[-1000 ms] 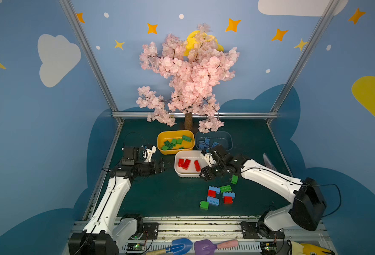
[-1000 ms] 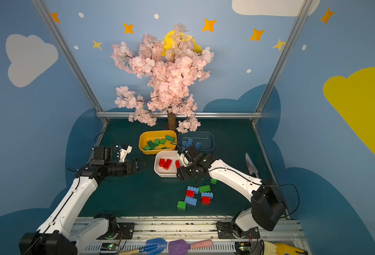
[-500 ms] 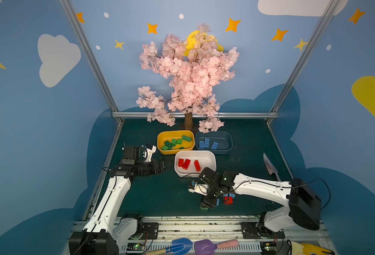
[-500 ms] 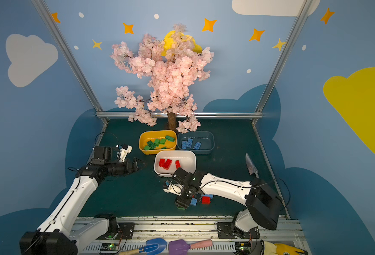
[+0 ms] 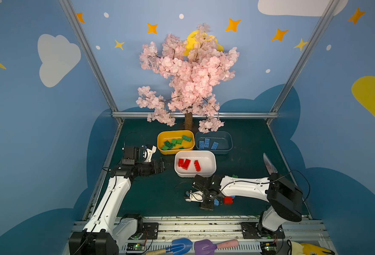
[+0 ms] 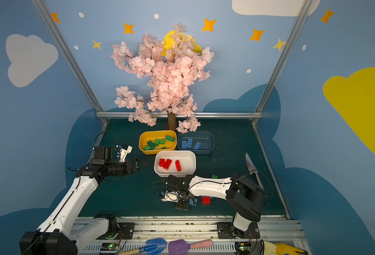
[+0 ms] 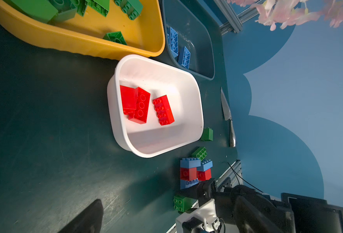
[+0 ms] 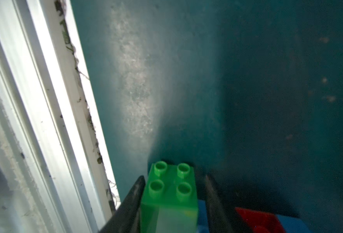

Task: Sort the legos into containers by color

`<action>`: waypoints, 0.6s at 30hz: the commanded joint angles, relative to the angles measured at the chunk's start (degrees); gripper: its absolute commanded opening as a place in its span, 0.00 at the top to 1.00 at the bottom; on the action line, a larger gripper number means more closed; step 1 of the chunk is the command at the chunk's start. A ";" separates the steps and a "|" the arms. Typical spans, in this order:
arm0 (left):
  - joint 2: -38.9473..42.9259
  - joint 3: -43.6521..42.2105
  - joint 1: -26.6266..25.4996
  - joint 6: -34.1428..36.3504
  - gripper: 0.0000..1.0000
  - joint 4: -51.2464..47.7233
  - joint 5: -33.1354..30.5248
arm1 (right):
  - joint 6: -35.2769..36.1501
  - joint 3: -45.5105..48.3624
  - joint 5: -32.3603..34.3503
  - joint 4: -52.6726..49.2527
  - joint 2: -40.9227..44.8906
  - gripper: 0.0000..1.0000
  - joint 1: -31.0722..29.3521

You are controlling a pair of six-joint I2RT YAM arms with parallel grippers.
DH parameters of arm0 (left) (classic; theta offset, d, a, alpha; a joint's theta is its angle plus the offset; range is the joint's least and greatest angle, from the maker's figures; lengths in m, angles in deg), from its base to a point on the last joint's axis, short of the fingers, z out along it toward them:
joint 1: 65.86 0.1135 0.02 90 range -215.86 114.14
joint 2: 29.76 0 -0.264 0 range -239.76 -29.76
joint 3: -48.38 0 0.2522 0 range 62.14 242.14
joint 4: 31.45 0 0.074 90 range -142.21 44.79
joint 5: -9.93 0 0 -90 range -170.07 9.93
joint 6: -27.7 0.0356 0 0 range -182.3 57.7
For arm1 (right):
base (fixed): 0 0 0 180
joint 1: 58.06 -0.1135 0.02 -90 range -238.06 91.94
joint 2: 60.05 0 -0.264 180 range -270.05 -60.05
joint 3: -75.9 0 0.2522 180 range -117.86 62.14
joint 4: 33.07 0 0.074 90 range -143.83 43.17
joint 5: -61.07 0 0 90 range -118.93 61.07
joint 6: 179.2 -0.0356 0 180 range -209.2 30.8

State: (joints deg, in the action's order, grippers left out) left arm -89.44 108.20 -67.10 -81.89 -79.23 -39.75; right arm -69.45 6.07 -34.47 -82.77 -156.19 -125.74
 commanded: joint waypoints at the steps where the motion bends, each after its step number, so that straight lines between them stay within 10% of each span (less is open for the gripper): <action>1: -0.38 0.24 0.22 1.23 0.00 -1.23 -0.08 | 0.34 -1.90 1.92 -2.44 0.25 0.67 -0.43; 18: -0.43 1.37 0.21 0.95 0.01 -0.93 -0.48 | -12.66 -17.81 -10.89 3.56 3.71 0.84 18.29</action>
State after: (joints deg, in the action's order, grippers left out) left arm -90.07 108.20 -67.10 -81.80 -79.42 -39.99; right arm -77.85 -8.47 -40.09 -81.77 -150.57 -110.28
